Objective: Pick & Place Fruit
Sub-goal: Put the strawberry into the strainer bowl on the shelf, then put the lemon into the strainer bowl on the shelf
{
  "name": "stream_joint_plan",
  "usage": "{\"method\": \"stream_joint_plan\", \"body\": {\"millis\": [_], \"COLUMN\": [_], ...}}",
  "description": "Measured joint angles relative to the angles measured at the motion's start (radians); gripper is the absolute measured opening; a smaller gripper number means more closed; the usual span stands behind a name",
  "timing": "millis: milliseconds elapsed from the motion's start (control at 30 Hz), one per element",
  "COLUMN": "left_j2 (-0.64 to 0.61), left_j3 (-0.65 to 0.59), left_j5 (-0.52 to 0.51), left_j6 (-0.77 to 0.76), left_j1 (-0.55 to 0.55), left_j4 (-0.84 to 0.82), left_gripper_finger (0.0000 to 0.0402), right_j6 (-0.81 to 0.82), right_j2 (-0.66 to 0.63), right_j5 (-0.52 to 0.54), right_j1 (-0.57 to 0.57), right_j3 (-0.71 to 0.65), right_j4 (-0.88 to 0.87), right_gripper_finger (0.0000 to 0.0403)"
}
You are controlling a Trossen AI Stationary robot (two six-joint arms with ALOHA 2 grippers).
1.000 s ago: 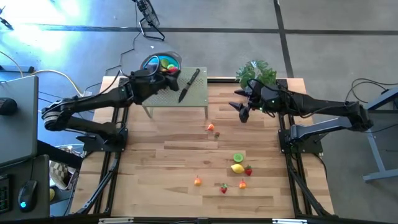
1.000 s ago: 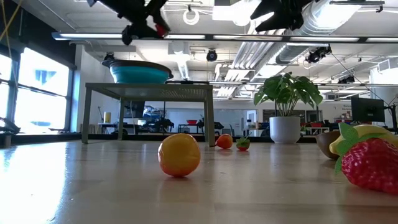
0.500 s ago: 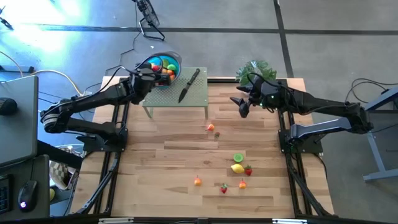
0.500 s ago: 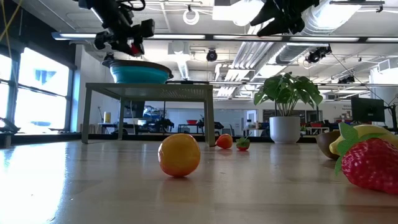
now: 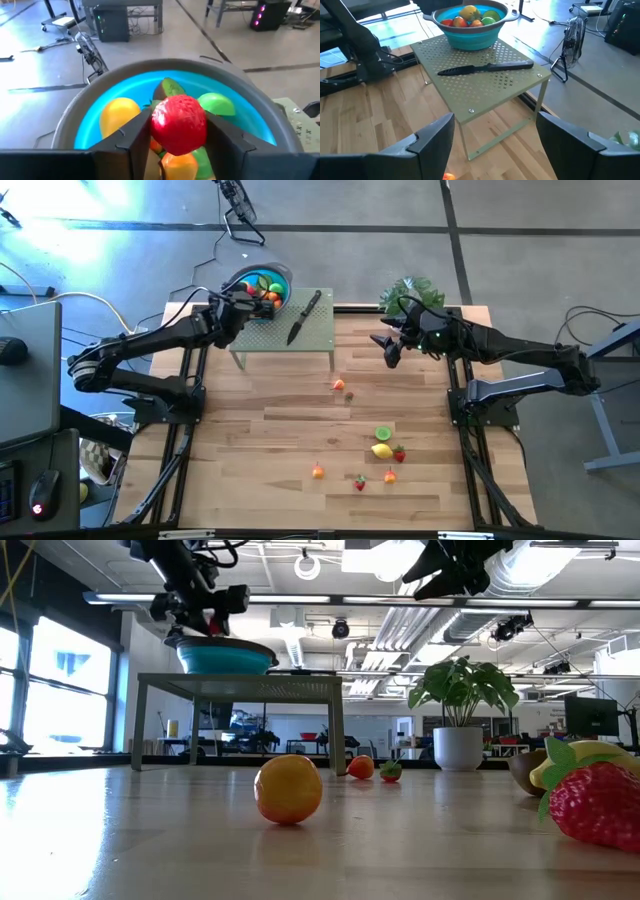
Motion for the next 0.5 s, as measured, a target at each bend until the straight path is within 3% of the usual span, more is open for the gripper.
{"method": "stream_joint_plan", "body": {"millis": [200,500], "left_j2": [0.001,0.001], "left_j3": [0.0,0.0], "left_j5": [0.006,0.064], "left_j6": [-0.027,-0.027], "left_j1": [0.0,0.0], "left_j4": [0.002,0.018], "left_gripper_finger": [0.0213,0.0222], "right_j6": [0.002,0.003], "right_j2": [0.0,0.0], "right_j5": [0.0,0.0], "right_j1": [0.0,0.0], "right_j3": [0.0,0.0], "right_j4": [0.0,0.0], "right_gripper_finger": [0.0274,0.0274]}}
